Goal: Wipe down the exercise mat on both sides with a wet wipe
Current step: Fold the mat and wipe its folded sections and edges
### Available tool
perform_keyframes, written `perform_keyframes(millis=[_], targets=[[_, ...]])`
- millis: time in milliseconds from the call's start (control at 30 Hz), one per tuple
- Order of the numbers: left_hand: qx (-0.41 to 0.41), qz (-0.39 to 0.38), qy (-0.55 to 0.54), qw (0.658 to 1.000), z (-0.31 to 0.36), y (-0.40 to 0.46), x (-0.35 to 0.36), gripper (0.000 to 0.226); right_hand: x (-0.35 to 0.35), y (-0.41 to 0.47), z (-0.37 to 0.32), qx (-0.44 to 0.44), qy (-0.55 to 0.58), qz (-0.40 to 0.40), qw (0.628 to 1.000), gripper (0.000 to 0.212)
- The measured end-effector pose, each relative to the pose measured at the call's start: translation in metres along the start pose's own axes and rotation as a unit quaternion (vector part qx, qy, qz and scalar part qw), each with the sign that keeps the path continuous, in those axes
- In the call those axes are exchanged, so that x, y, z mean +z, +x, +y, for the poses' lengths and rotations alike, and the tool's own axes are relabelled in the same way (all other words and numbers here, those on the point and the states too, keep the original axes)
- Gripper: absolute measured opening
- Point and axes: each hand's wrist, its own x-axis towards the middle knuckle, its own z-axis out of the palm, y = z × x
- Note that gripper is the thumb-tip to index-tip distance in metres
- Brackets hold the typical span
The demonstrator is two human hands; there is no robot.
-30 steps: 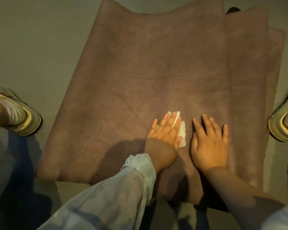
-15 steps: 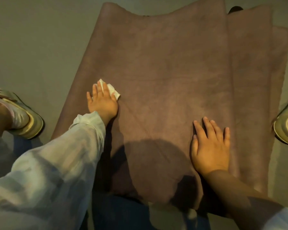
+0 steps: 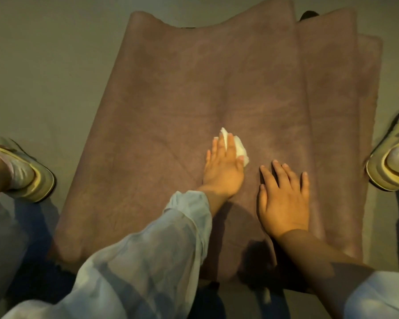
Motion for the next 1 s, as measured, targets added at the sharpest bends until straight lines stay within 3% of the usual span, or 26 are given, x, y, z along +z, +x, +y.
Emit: perform_keyframes(millis=[100,233,433,667,1000], targets=[[0.091,-0.007,0.103,0.990,0.002,-0.024,0.010,0.061,-0.001,0.000,0.001,0.005,0.001,-0.013,1.000,0.050],[0.098,-0.023,0.131,0.986,-0.005,-0.012,0.006,0.060,0.001,-0.001,0.002,0.000,-0.010,-0.017,1.000,0.049],[0.037,-0.017,0.107,0.993,-0.014,0.048,-0.013,0.059,0.000,0.002,0.001,0.007,-0.009,-0.025,1.000,0.051],[-0.015,0.010,0.164,0.986,-0.043,0.097,-0.041,0.056,-0.002,0.002,-0.001,0.010,0.009,-0.008,1.000,0.051],[-0.242,0.133,0.233,0.932,-0.178,0.085,-0.120,0.057,0.001,0.001,-0.001,-0.002,-0.010,-0.003,1.000,0.051]])
